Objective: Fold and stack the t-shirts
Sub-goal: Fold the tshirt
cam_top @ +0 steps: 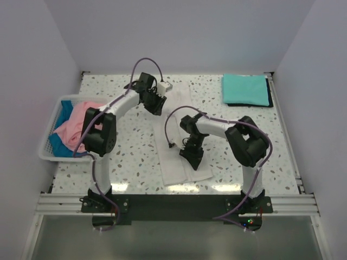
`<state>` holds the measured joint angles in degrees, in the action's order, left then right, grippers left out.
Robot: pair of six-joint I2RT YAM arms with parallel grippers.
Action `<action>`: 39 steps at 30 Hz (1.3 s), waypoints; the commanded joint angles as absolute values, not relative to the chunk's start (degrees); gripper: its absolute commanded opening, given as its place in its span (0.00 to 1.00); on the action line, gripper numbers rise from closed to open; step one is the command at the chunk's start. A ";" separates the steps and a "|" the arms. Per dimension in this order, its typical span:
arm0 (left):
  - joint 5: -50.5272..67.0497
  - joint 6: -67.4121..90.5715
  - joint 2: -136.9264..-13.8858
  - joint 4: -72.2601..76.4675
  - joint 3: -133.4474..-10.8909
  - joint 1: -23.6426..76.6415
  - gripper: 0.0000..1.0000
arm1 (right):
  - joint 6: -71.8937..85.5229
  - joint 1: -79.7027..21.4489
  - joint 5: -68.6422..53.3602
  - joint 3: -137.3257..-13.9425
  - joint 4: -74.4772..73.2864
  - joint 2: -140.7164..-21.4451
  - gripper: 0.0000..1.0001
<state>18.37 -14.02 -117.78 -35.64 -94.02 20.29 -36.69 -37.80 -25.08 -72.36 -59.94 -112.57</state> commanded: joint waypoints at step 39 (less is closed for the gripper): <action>19.68 -11.95 -140.36 -33.67 -116.72 16.00 0.38 | -21.01 -23.11 -18.27 -105.29 -35.60 -131.04 0.34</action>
